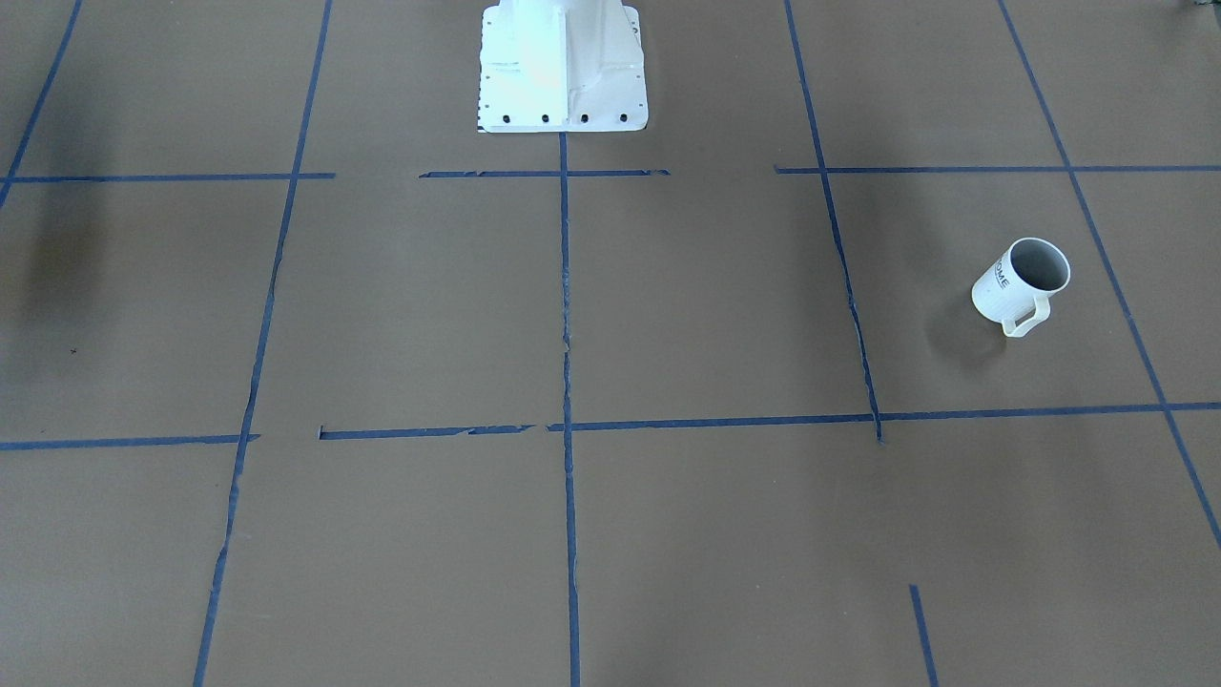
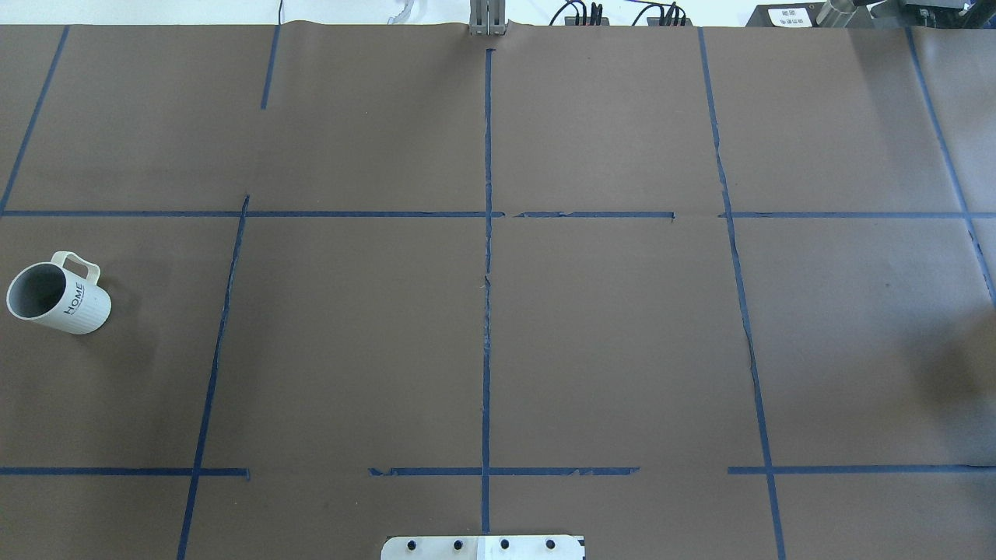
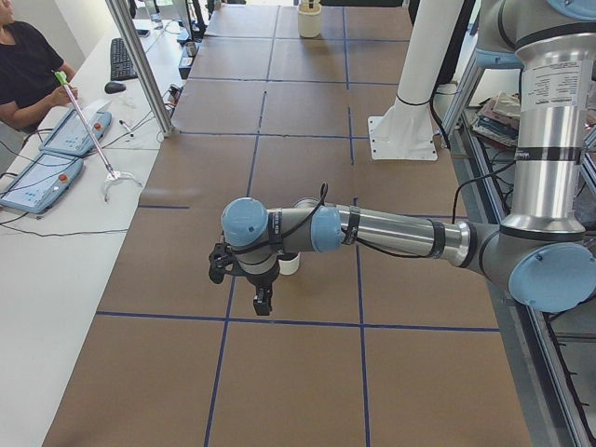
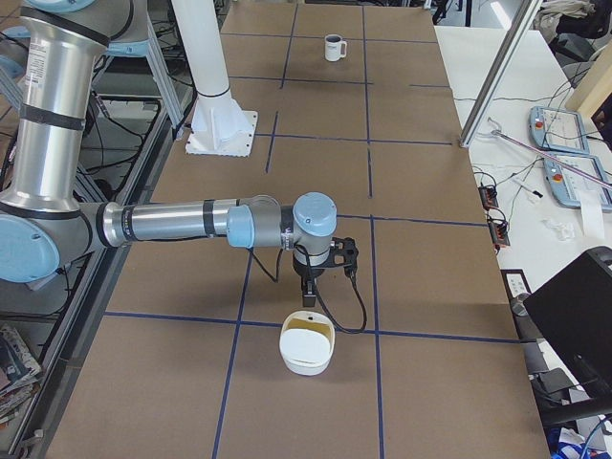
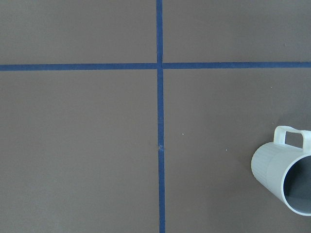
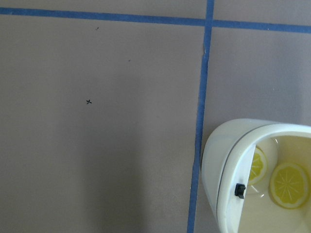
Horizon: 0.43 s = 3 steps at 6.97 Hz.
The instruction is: Left arm hands cup to right arm to dump lemon
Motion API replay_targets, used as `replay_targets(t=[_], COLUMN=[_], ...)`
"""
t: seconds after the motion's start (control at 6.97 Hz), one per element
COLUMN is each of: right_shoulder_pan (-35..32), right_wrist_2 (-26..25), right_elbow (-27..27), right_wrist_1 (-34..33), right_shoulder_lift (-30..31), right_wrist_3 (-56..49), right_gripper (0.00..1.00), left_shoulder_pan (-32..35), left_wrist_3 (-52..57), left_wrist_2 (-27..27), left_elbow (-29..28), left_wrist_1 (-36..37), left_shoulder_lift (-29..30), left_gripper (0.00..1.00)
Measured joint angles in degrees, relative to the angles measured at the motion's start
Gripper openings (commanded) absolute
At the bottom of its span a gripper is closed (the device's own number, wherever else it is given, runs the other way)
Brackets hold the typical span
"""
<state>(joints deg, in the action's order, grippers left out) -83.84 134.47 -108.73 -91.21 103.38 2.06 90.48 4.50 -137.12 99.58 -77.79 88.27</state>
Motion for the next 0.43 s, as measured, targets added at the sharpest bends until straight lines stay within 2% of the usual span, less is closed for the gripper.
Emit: replay_targets(t=[0.43], right_shoulder_pan=[0.0], right_wrist_2=[0.0], right_elbow=[0.2], right_wrist_1=[1.5], right_shoulder_lift=[0.1], right_wrist_3=[0.1], right_gripper=[1.0], left_shoulder_pan=[0.0], left_wrist_3=[0.1], left_wrist_2=[0.1], left_elbow=[1.0], left_wrist_1=[0.0], left_shoulder_lift=[0.0], left_gripper=[1.0])
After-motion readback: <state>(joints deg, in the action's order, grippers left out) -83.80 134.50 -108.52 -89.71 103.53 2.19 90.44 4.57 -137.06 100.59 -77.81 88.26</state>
